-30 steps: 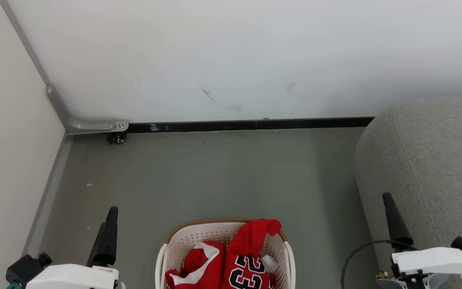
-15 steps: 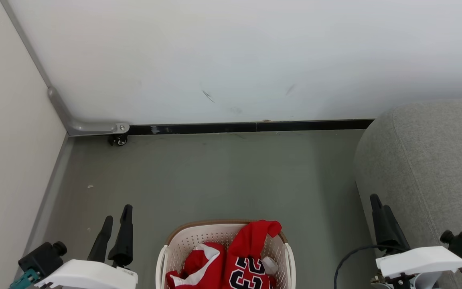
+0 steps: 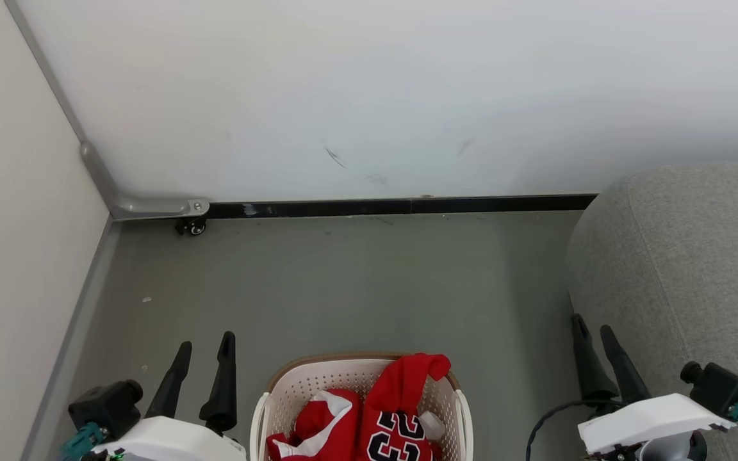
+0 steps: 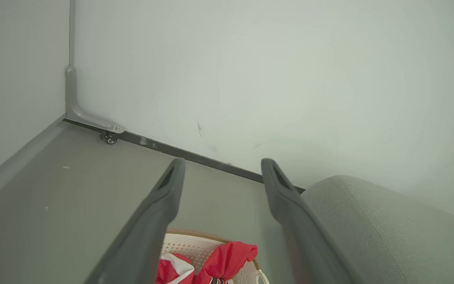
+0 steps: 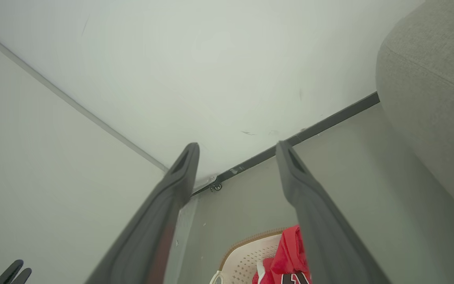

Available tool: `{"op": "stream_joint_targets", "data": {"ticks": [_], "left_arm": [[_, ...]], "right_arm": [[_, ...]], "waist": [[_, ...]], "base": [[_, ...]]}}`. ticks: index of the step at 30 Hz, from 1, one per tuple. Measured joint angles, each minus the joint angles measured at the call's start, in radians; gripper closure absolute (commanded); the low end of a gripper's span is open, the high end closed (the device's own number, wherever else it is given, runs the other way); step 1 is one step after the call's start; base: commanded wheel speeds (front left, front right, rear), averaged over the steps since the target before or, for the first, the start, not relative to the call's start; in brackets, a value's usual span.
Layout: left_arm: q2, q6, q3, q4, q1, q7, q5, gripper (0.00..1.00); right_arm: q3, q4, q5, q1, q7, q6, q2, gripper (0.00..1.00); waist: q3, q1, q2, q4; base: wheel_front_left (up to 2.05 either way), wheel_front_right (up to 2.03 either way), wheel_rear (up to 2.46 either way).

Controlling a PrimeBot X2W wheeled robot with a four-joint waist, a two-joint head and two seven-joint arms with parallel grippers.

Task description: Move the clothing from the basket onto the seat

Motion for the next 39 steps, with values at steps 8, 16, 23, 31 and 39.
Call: {"op": "stream_joint_targets", "data": {"ticks": [8, 16, 23, 31, 39], "left_arm": [[-0.001, 0.033, -0.023, -0.003, 0.001, -0.026, 0.106, 0.00], [0.000, 0.062, -0.044, -0.007, 0.003, -0.052, 0.207, 0.00], [0.000, 0.080, -0.058, -0.006, 0.005, -0.070, 0.290, 0.00], [0.001, 0.109, -0.069, -0.006, 0.005, -0.096, 0.382, 0.00], [0.000, 0.132, -0.077, 0.003, 0.005, -0.120, 0.463, 0.00]], "right_arm": [[0.014, 0.023, -0.115, -0.001, -0.021, 0.000, 0.002, 0.00], [0.014, 0.047, -0.226, -0.002, -0.043, 0.000, 0.007, 0.00], [0.014, 0.059, -0.316, -0.022, -0.053, 0.000, 0.011, 0.00], [0.019, 0.083, -0.426, -0.022, -0.062, 0.000, 0.014, 0.00], [0.026, 0.095, -0.541, -0.041, -0.078, 0.000, 0.015, 0.00]], "waist": [[0.001, -0.0030, -0.0001, 0.001], [0.000, -0.0038, -0.0001, 0.001], [-0.001, -0.0041, -0.0001, 0.002], [-0.002, -0.0043, -0.0001, 0.002], [-0.001, -0.0044, 0.0000, 0.005]], "base": [[0.00, 0.00, 0.00], [0.00, 0.00, 0.00], [0.00, 0.00, 0.00], [0.00, 0.00, 0.00], [0.00, 0.00, 0.00]]}}
